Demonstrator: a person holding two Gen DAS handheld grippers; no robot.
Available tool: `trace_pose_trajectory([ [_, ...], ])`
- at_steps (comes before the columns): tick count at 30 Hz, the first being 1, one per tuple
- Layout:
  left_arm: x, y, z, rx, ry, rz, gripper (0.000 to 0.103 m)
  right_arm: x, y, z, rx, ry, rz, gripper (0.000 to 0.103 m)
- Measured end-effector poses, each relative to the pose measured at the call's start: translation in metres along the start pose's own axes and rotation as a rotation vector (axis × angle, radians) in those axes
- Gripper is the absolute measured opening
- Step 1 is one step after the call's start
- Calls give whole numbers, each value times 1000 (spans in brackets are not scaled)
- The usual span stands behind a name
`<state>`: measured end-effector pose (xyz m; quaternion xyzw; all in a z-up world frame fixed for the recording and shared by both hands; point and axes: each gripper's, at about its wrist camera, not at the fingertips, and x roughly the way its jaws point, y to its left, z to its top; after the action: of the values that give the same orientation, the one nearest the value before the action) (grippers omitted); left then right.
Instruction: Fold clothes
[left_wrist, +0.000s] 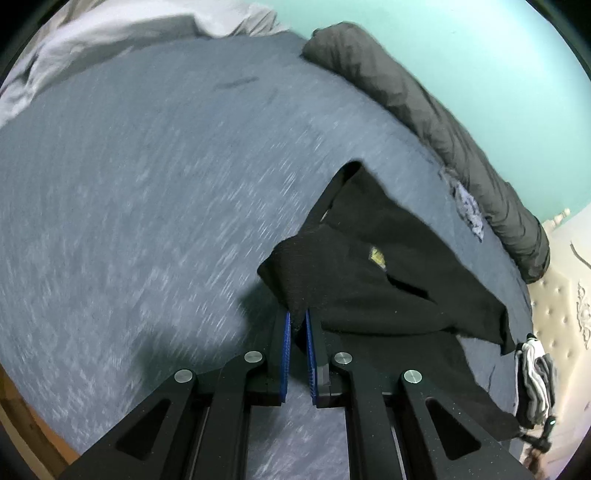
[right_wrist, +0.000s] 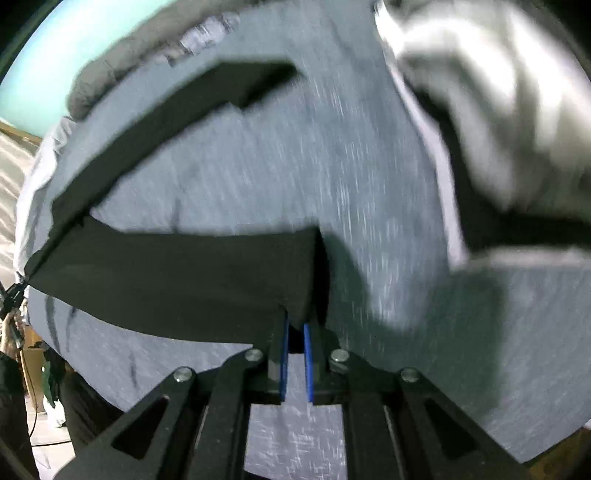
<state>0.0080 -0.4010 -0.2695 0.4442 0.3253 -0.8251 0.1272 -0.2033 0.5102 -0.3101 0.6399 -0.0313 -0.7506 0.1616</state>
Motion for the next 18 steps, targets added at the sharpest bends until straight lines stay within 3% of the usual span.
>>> trace_pose_trajectory([
  [2, 14, 8, -11, -5, 42, 4, 9, 22, -6, -15, 18, 28, -7, 6],
  [6, 25, 17, -19, -37, 68, 29, 14, 28, -10, -23, 25, 1, 2, 7],
  [9, 13, 15, -10, -27, 41, 68, 14, 15, -10, -17, 16, -27, -43, 17],
  [13, -4, 1, 4, 39, 15, 81, 32, -12, -6, -8, 2, -97, -40, 23],
  [18, -8, -29, 21, 98, -4, 63, 43, -33, 18, 7, -33, -173, 9, 27],
])
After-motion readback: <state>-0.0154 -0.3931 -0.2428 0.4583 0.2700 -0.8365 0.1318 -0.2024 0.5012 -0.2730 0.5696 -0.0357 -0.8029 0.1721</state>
